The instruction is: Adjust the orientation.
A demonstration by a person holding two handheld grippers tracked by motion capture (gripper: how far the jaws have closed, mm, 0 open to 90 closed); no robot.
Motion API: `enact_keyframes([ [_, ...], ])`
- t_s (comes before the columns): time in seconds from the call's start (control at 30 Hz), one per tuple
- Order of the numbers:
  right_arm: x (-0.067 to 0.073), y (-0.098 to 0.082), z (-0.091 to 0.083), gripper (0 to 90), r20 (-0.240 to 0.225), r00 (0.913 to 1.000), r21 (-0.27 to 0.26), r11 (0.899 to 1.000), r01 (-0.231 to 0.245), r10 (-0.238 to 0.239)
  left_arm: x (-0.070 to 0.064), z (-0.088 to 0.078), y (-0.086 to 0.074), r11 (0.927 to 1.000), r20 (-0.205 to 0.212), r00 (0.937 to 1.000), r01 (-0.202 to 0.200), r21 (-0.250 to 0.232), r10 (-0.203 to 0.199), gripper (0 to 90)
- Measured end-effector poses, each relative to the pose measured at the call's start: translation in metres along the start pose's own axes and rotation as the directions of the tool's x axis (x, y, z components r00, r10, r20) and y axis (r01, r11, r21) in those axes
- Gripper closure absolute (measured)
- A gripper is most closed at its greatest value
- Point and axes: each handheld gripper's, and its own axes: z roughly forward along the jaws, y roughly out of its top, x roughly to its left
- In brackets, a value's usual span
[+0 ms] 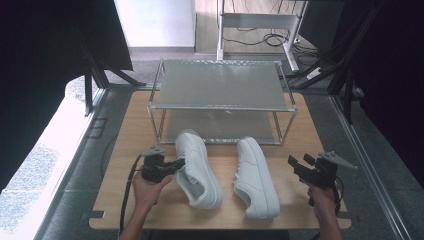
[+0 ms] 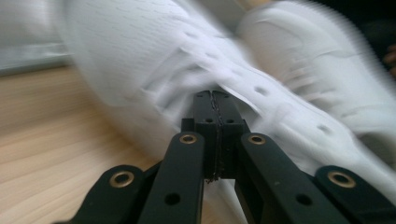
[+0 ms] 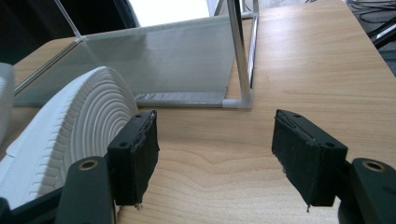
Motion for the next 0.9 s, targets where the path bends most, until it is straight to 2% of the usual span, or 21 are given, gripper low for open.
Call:
enact_keyframes([
  [0.03, 0.0, -0.001, 0.0, 31.9, 0.001, 1.0, 0.0, 1.0, -0.001, 0.001, -0.004, 0.003, 0.003, 1.0, -0.013, 0.9999, -0.007, -0.007, 0.007, 90.0],
  [0.13, -0.001, -0.001, -0.001, 31.9, 0.005, 1.0, 0.0, 1.0, -0.003, 0.003, -0.02, 0.021, 0.015, 0.9971, -0.043, 0.9963, -0.073, 0.022, 0.074, 90.0],
  [0.33, -0.005, -0.002, -0.003, 31.9, 0.018, 0.9998, -0.002, 1.0, -0.012, 0.012, -0.028, 0.051, 0.032, 0.9901, -0.015, 0.9935, -0.112, 0.085, 0.113, 90.0],
  [0.43, -0.005, -0.002, -0.002, 31.9, 0.015, 0.9999, 0.001, 1.0, -0.006, 0.006, -0.03, 0.062, 0.037, 0.9887, -0.005, 0.9941, -0.107, 0.105, 0.109, 90.0],
  [0.5, -0.004, -0.003, -0.002, 31.9, 0.013, 0.9999, 0.003, 1.0, 0.003, -0.003, -0.03, 0.062, 0.04, 0.9874, -0.001, 0.9942, -0.107, 0.117, 0.107, 90.0],
  [0.57, -0.003, -0.003, -0.002, 31.9, 0.011, 0.9999, 0.005, 1.0, 0.007, -0.007, -0.03, 0.058, 0.041, 0.9858, -0.015, 0.9929, -0.115, 0.123, 0.118, 90.0],
  [0.67, -0.002, -0.003, -0.001, 31.8, 0.007, 0.9999, 0.007, 1.0, 0.011, -0.011, -0.032, 0.047, 0.043, 0.99, 0.015, 0.9939, -0.11, 0.088, 0.109, 90.0],
  [0.73, -0.002, -0.003, -0.002, 31.7, 0.009, 0.9999, 0.004, 1.0, 0.008, -0.008, -0.038, 0.036, 0.043, 0.9903, 0.041, 0.9918, -0.123, 0.064, 0.121, 90.0],
  [0.9, -0.004, -0.005, -0.001, 31.8, 0.027, 0.9996, 0.013, 1.0, -0.002, 0.002, -0.053, 0.02, 0.034, 0.9852, 0.073, 0.9849, -0.162, 0.057, 0.157, 90.0],
])
